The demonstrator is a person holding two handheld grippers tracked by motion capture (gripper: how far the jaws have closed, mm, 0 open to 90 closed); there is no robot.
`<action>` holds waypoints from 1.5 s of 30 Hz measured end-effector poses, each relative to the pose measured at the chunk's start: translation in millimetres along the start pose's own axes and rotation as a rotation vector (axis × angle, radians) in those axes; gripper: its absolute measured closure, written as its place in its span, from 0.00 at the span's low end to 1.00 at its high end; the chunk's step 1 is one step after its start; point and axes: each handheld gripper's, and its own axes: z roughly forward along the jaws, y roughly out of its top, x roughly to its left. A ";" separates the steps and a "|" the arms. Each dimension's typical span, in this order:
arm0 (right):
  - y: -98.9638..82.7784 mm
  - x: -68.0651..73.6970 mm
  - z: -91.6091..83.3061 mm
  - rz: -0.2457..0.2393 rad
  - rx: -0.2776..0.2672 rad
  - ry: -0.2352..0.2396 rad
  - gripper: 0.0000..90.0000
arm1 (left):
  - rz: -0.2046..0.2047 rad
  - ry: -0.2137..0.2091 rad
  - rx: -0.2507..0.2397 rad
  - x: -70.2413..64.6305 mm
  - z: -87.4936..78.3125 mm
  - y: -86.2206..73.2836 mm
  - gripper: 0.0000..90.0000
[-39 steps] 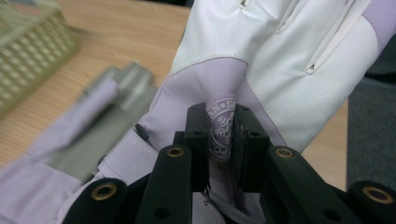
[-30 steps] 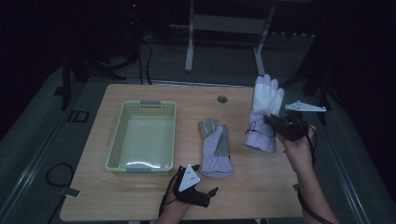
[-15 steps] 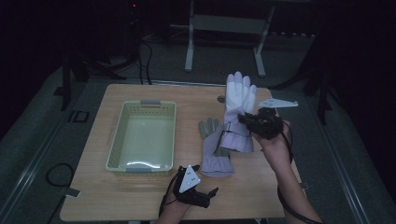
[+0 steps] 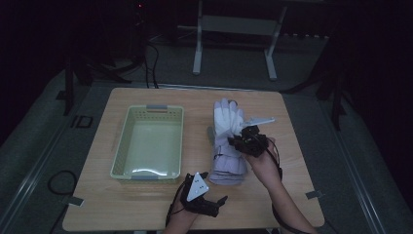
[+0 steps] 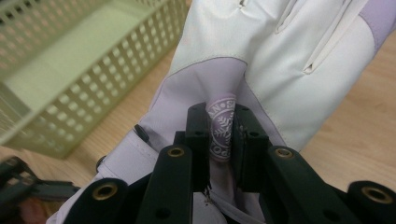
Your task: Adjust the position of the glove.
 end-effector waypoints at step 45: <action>-45.2 -56.7 14.0 0.032 0.141 -0.049 0.71 | -0.010 -0.004 -0.001 0.4 0.3 0.0 0.00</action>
